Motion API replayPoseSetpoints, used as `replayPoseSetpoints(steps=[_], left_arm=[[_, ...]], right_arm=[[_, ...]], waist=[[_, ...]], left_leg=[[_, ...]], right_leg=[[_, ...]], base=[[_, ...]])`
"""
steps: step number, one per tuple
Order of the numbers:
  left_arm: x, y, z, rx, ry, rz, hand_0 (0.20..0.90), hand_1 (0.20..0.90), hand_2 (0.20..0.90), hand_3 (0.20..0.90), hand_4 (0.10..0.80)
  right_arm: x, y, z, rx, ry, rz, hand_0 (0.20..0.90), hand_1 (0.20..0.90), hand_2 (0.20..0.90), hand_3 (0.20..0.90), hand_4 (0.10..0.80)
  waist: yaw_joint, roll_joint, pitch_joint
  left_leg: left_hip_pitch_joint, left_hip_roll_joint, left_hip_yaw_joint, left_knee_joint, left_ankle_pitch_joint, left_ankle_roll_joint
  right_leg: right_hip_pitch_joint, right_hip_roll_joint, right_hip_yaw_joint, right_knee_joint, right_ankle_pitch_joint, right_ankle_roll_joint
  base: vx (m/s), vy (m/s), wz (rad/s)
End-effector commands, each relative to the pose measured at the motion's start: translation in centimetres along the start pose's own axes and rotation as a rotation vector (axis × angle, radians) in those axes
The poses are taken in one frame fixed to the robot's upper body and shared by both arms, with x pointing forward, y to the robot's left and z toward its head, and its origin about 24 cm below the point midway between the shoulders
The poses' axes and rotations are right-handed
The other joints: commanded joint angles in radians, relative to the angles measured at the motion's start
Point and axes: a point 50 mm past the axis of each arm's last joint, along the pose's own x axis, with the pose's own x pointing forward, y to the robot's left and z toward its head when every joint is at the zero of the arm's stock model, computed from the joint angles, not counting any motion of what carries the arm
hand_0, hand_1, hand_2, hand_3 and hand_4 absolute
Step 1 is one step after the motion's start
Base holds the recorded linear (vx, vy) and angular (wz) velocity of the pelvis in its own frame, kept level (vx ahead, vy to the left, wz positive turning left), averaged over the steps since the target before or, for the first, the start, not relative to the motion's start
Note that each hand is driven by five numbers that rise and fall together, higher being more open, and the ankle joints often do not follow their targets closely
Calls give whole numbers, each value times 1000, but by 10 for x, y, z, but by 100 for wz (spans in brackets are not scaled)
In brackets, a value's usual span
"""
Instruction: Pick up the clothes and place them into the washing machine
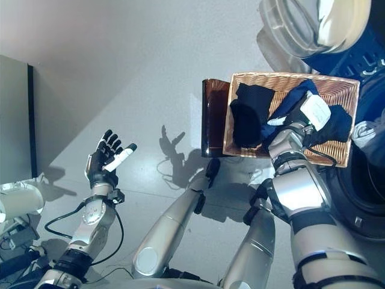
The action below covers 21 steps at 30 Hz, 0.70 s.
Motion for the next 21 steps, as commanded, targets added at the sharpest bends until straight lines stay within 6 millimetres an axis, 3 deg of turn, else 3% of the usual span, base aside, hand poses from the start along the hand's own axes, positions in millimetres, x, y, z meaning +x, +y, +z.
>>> replayPoseSetpoints(steps=[1,8,9,10,11,12,21], left_arm=[[0,14,33,7,-189,23,900,900,900,900,800],[5,14,45,-4,-241,35,900,900,900,900,800],[5,15,47,-2,-250,43,900,900,900,900,800],[5,15,47,-1,-250,43,900,900,900,900,800],[2,20,47,-10,-251,62,900,900,900,900,800],[1,20,49,-13,-256,62,900,900,900,900,800],[-3,31,45,0,-232,89,900,900,900,900,800]], right_arm=[[19,-43,10,-64,-52,-148,900,900,900,900,800],[20,-40,8,-24,-35,-110,900,900,900,900,800],[20,-40,4,-33,-19,-99,716,716,716,716,669],[20,-40,4,-33,-20,-99,483,483,483,483,502],[21,-42,1,-39,-4,-103,392,392,392,392,437],[22,-43,0,-34,3,-104,200,200,200,200,300],[22,-43,-2,-59,-2,-104,200,200,200,200,300]], waist=[[11,60,-13],[0,38,-4],[5,35,-8],[5,35,-9],[9,36,-14],[9,38,-14],[12,44,-19]], left_leg=[[-63,-6,7,36,-62,-78],[-181,-24,18,280,-161,-59],[-208,-25,26,328,-184,-55],[-210,-25,26,330,-185,-55],[-219,-21,25,344,-192,-53],[-226,-22,25,355,-194,-53],[-218,-12,31,388,-218,-39]], right_leg=[[79,21,-1,39,-87,-22],[-54,43,55,312,-192,-44],[-76,37,52,351,-218,-57],[-78,37,53,352,-219,-57],[-91,32,52,381,-225,-55],[-99,31,57,388,-226,-54],[-106,31,64,420,-254,-67]], base=[[0,0,0],[-20,8,13],[0,8,7],[0,3,-4],[-6,-1,-10],[-14,-1,-8],[-7,1,-3]])
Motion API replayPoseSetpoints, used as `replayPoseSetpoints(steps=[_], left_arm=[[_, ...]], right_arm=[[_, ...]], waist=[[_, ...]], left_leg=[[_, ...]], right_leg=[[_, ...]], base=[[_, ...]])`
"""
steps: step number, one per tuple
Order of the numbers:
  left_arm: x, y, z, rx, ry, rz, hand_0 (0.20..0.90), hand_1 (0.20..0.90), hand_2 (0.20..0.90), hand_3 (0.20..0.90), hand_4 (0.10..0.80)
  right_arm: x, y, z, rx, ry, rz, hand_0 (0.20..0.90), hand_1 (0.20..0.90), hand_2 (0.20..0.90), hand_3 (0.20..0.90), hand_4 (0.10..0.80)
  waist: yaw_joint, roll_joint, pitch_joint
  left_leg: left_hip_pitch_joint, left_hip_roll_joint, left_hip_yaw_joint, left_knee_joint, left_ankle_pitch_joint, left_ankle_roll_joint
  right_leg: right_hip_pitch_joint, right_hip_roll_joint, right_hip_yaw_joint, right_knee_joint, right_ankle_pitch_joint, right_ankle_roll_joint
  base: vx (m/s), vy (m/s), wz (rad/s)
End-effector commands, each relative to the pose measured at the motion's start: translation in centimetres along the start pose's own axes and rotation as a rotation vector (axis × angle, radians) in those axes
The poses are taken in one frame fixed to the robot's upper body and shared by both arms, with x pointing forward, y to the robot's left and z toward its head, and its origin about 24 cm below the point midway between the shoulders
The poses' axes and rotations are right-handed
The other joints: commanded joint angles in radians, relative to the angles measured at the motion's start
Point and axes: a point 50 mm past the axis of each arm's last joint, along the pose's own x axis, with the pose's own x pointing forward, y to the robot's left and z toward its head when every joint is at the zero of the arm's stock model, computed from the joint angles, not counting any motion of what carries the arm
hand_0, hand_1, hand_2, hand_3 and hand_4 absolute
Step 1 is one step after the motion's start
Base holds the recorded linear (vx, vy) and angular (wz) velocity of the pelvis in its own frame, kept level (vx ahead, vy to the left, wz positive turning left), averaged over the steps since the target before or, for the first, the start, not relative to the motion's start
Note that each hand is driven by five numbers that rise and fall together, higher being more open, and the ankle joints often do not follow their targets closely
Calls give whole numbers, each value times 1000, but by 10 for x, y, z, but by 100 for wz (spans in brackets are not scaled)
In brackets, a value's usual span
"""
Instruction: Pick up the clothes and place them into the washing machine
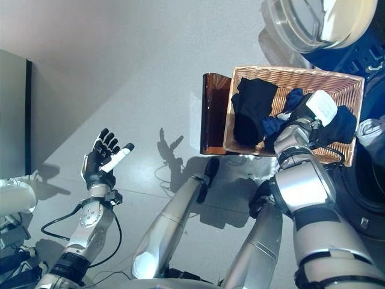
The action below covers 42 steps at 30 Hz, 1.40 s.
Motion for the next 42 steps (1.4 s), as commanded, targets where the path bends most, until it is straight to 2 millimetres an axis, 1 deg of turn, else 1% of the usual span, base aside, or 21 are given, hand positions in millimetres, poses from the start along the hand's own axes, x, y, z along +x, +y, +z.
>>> replayPoseSetpoints(steps=[1,12,16,17,19,21,22,23,25,26,27,28,29,33,34,36,37,39,40,41,42], left_arm=[[5,26,42,-4,-212,78,900,900,900,900,800],[3,36,33,28,-174,93,900,900,900,900,800],[2,40,27,32,-152,107,900,900,900,900,800],[2,42,23,36,-134,111,900,900,900,900,800],[1,41,20,37,-125,108,900,900,900,900,800],[1,42,16,46,-106,108,900,900,900,900,800],[1,42,16,47,-106,108,900,900,900,900,800],[0,42,13,44,-99,104,900,900,900,900,800],[-1,43,11,47,-87,105,900,900,900,900,800],[-4,43,5,49,-62,98,900,900,900,900,800],[-6,43,3,49,-52,94,900,900,900,900,800],[-6,43,2,50,-50,94,900,900,900,900,800],[-7,43,0,47,-42,91,900,900,900,900,800],[-11,44,-7,39,-9,89,900,900,900,900,800],[-12,44,-9,33,0,89,900,900,900,900,800],[-16,43,-12,25,13,85,900,900,900,900,800],[-16,43,-13,26,14,85,900,900,900,900,800],[-20,42,-18,-4,39,91,900,900,900,900,800],[-20,43,-19,-3,40,92,900,900,900,900,800],[-23,41,-22,-27,50,103,900,900,900,900,800],[-23,42,-22,-25,52,104,900,900,900,900,800]], right_arm=[[14,-30,-2,-41,-15,-113,200,200,200,200,300],[19,-48,9,57,-39,-189,200,200,200,200,300],[20,-54,15,192,-45,-218,200,200,200,200,300],[21,-58,15,282,-28,-241,200,200,200,200,300],[20,-57,17,353,-29,-247,200,200,200,200,300],[19,-56,21,523,-17,-251,200,200,200,200,300],[18,-56,20,523,-16,-250,200,200,200,200,300],[14,-49,26,645,-28,-227,200,200,200,200,300],[12,-44,24,699,-12,-218,200,200,200,200,300],[8,-31,15,832,46,-189,200,200,200,200,300],[6,-25,11,888,77,-176,200,200,200,200,300],[6,-25,10,887,78,-175,200,200,200,200,300],[2,-18,8,947,91,-150,200,200,200,200,300],[-13,12,-7,1204,206,-89,200,200,200,200,300],[-22,27,-15,1311,267,-55,200,200,200,200,300],[-31,40,-18,1424,324,-39,200,200,200,200,300],[-31,40,-19,1424,325,-38,200,200,200,200,300],[-49,61,-21,1616,379,20,200,200,200,200,300],[-49,62,-22,1616,380,21,200,200,200,200,300],[-63,73,-19,1799,412,41,200,200,200,200,300],[-64,74,-20,1800,415,43,200,200,200,200,300]], waist=[[16,43,-19],[4,58,-37],[-1,64,-50],[-6,65,-63],[-8,65,-67],[-22,68,-72],[-22,68,-71],[-35,68,-72],[-38,68,-73],[-41,72,-78],[-43,73,-81],[-44,68,-86],[-46,72,-84],[-63,66,-89],[-71,63,-90],[-77,65,-92],[-76,65,-92],[-88,68,-89],[-88,67,-90],[-99,72,-82],[-98,70,-85]], left_leg=[[-13,-8,14,-11,-53,-39],[46,5,26,-96,-14,-44],[92,10,31,-141,3,-50],[124,11,30,-171,10,-53],[141,13,30,-187,16,-54],[199,15,35,-241,36,-60],[203,15,35,-245,37,-60],[235,21,45,-278,52,-63],[255,23,47,-299,62,-64],[283,34,53,-347,107,-62],[301,35,50,-363,112,-63],[313,30,43,-359,82,-68],[319,39,52,-381,119,-65],[372,52,64,-435,137,-68],[383,57,70,-450,144,-71],[391,62,75,-460,148,-71],[392,63,75,-461,148,-71],[383,70,88,-437,137,-67],[382,71,89,-436,136,-67],[371,73,94,-406,126,-64],[369,73,96,-403,124,-63]], right_leg=[[69,44,1,72,-93,-61],[113,55,8,9,-70,-60],[154,63,11,-34,-56,-59],[187,64,13,-65,-51,-57],[208,66,11,-82,-47,-56],[272,73,12,-152,-25,-51],[276,73,11,-155,-23,-51],[312,81,11,-203,-6,-46],[333,86,9,-229,4,-44],[363,96,-5,-285,43,-46],[379,99,-8,-303,49,-44],[391,97,0,-300,24,-39],[395,103,-11,-327,58,-44],[441,115,-3,-398,88,-37],[450,120,-1,-424,99,-35],[456,127,4,-440,106,-35],[456,127,4,-441,107,-35],[441,134,20,-428,106,-37],[440,134,21,-427,106,-37],[430,136,33,-409,103,-41],[427,136,35,-407,101,-41]], base=[[-21,-4,-4],[-13,-5,-4],[-8,-10,-18],[18,-8,-14],[16,-7,-8],[25,17,-12],[24,16,-8],[11,7,-11],[-22,8,-25],[-50,6,-29],[40,-18,-22],[19,-11,-18],[17,-11,-15],[-15,10,-17],[-32,-2,-30],[-29,2,-17],[-27,8,-13],[-30,18,-27],[-35,47,-23],[-22,30,-12],[-36,50,-14]])
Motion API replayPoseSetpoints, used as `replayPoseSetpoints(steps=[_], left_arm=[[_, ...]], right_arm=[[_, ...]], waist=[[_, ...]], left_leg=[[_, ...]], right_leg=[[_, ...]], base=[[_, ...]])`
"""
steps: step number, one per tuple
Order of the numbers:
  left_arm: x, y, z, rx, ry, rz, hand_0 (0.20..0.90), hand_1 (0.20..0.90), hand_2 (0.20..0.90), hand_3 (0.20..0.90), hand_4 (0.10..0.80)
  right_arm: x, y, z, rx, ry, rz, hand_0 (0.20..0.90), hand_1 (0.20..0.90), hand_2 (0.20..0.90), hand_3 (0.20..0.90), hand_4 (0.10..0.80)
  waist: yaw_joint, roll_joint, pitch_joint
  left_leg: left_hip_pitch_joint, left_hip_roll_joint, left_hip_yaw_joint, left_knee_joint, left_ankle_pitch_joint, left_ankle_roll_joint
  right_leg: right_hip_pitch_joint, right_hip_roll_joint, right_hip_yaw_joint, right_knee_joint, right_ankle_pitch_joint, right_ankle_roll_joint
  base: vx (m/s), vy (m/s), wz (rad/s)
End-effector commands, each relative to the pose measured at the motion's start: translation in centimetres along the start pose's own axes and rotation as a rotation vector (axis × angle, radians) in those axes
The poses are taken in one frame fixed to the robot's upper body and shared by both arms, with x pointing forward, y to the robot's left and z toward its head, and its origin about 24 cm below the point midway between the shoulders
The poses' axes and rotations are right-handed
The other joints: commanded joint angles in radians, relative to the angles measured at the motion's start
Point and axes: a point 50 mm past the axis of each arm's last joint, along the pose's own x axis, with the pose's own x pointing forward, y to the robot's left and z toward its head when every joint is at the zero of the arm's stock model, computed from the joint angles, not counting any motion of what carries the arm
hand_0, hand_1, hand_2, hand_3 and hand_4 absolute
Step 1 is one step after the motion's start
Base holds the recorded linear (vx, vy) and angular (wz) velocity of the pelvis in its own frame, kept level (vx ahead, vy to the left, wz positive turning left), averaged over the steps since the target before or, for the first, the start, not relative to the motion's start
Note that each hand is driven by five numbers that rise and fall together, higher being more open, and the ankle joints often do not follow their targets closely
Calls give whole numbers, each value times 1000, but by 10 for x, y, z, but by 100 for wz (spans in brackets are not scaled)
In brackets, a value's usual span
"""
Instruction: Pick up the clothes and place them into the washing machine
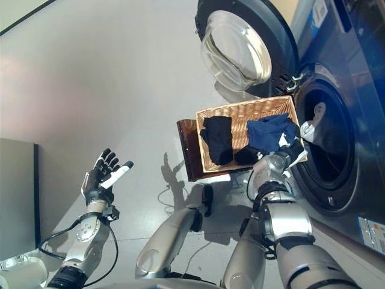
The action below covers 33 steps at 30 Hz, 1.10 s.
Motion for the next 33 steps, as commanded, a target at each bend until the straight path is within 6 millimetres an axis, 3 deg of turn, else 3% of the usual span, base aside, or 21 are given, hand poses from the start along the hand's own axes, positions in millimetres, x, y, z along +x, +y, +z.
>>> replayPoseSetpoints(steps=[1,4,5,10,18,25,26,28,29,31,33], left_arm=[[-7,20,6,-51,-68,84,900,900,900,900,800],[-9,20,4,-68,-63,85,900,900,900,900,800],[-10,18,3,-79,-61,85,900,900,900,900,800],[-13,18,1,-86,-56,75,900,900,900,900,800],[-15,15,-1,-63,-50,50,900,900,900,900,800],[-10,10,2,-84,-64,45,900,900,900,900,800],[-11,13,2,-98,-70,58,900,900,900,900,800],[-13,17,5,-102,-92,69,900,900,900,900,800],[-13,21,7,-88,-101,68,900,900,900,900,800],[-13,26,17,-67,-146,62,900,900,900,900,800],[-13,33,25,-41,-182,75,900,900,900,900,800]], right_arm=[[-13,18,13,357,-94,150,200,200,200,200,300],[-21,21,4,455,-64,183,200,200,200,200,300],[-23,23,2,497,-58,187,200,200,200,200,300],[-29,31,6,613,-71,209,200,200,200,200,300],[-27,52,53,681,-183,234,200,200,200,200,300],[-25,54,75,675,-245,232,200,200,200,200,300],[-20,51,99,695,-305,206,200,200,200,200,300],[-17,50,158,708,-446,187,200,200,200,200,300],[-18,47,184,698,-512,174,200,200,200,200,300],[-35,43,262,615,-725,157,200,200,200,200,300],[-65,44,319,615,-897,188,200,200,200,200,300]], waist=[[5,27,-48],[1,29,-43],[0,28,-44],[1,29,-37],[17,37,-40],[2,51,-46],[-1,67,-58],[15,84,-79],[19,97,-78],[38,119,-88],[48,133,-83]], left_leg=[[-106,3,-36,13,22,-72],[-120,7,-32,49,7,-64],[-119,2,-44,72,-29,-65],[-170,4,-57,136,-53,-55],[-210,8,-72,173,-73,-54],[-214,24,-47,193,-100,-79],[-208,30,-31,159,-65,-87],[-187,21,-33,125,-77,-100],[-194,24,-20,110,-46,-99],[-192,11,-31,87,-42,-118],[-205,10,-27,59,2,-121]], right_leg=[[16,44,-17,59,-101,-58],[-2,55,7,78,-102,-62],[-2,58,25,94,-127,-59],[-44,71,62,134,-143,-70],[-89,88,80,188,-173,-88],[-108,80,53,210,-197,-87],[-111,75,44,196,-177,-87],[-99,64,51,184,-198,-78],[-109,59,43,177,-178,-78],[-116,43,47,172,-199,-70],[-143,38,40,175,-185,-71]], base=[[-16,30,-17],[12,28,-28],[78,-4,-46],[10,-24,-27],[32,-25,-10],[40,-43,4],[-19,33,10],[71,53,16],[111,30,21],[22,11,24],[-130,7,26]])
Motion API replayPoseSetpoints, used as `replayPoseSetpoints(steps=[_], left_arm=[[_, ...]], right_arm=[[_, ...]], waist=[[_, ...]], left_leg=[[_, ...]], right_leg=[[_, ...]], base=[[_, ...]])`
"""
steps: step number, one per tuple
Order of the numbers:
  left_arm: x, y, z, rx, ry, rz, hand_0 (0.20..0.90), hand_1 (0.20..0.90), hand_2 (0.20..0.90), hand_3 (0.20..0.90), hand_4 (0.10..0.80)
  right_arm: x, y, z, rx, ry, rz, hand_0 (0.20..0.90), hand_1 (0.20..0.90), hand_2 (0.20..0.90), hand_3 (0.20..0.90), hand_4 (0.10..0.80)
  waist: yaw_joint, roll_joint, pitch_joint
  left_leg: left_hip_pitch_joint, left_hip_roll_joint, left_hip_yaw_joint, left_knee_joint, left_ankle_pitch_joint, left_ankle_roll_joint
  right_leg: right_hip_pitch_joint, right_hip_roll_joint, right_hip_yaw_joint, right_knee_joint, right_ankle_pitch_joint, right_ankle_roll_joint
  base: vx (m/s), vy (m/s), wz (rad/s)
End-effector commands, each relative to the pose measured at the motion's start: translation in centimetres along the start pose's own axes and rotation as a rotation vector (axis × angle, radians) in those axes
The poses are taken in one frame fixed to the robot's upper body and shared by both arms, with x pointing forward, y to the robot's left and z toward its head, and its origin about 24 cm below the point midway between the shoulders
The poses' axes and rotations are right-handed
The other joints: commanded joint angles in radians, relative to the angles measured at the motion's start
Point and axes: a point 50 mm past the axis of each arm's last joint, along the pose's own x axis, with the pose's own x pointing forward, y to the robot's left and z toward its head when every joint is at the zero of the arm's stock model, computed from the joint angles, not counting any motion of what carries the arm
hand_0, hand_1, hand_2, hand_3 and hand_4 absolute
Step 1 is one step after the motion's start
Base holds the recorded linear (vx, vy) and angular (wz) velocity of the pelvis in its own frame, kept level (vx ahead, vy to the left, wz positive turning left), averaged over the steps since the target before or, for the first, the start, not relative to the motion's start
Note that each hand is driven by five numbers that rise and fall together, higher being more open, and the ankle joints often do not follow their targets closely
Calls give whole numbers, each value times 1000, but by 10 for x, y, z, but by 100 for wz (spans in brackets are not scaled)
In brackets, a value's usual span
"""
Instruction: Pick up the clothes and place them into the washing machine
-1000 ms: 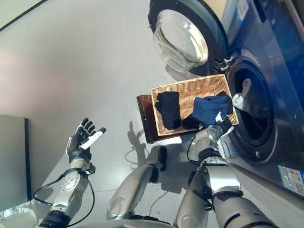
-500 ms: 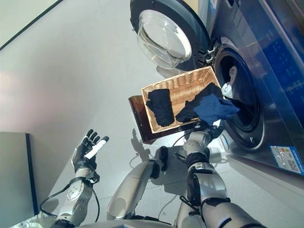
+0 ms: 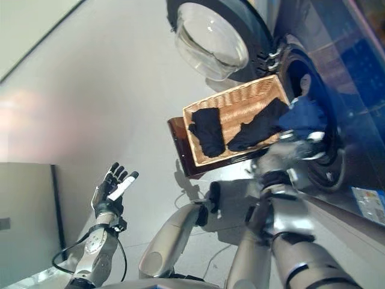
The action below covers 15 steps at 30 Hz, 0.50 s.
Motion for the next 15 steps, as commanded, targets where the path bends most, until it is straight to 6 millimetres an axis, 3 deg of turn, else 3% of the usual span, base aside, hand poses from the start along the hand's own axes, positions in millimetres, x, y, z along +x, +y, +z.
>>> replayPoseSetpoints(steps=[1,2,3,5,7,11,12,13,15], left_arm=[[9,25,52,44,-259,43,900,900,900,900,800],[8,30,57,48,-278,71,900,900,900,900,800],[6,35,58,61,-282,98,900,900,900,900,800],[5,33,55,36,-273,115,900,900,900,900,800],[6,31,50,13,-254,130,900,900,900,900,800],[9,19,45,-26,-238,101,900,900,900,900,800],[10,14,45,-37,-242,83,900,900,900,900,800],[10,15,45,-35,-242,83,900,900,900,900,800],[11,10,46,-54,-243,63,900,900,900,900,800]], right_arm=[[-26,119,126,105,-428,356,200,200,200,200,300],[-45,147,166,113,-565,441,837,837,837,837,755],[-62,163,193,141,-643,500,900,900,900,900,800],[-74,172,193,150,-658,554,900,900,900,900,800],[-76,172,178,124,-636,585,900,900,900,900,800],[-60,157,117,-35,-480,552,900,900,900,900,800],[-51,144,91,-78,-398,509,900,900,900,900,800],[-50,143,91,-77,-396,509,900,900,900,900,800],[-41,117,43,-185,-254,457,900,900,900,900,800]], waist=[[11,33,-28],[13,31,-34],[12,32,-44],[4,40,-47],[-3,49,-51],[-12,66,-41],[-17,78,-28],[-18,77,-27],[-18,81,-30]], left_leg=[[-77,24,-28,26,7,-89],[-78,11,-39,16,-8,-95],[-85,7,-35,-2,-3,-96],[-93,5,-30,-15,6,-97],[-85,2,-29,-49,18,-92],[-65,-2,-8,-80,23,-82],[-69,1,3,-84,52,-79],[-67,1,3,-86,53,-79],[-56,1,10,-105,56,-75]], right_leg=[[89,25,-28,-37,-98,-37],[63,21,-15,-12,-127,-38],[37,17,-10,5,-127,-38],[19,16,-5,13,-127,-38],[13,20,4,3,-116,-37],[16,28,19,-28,-89,-37],[13,31,12,-44,-56,-42],[16,31,11,-47,-54,-42],[27,33,6,-58,-46,-42]], base=[[-28,-22,14],[94,2,22],[95,2,22],[21,23,16],[54,51,1],[13,54,-13],[-107,29,-25],[-100,37,-21],[3,25,-15]])
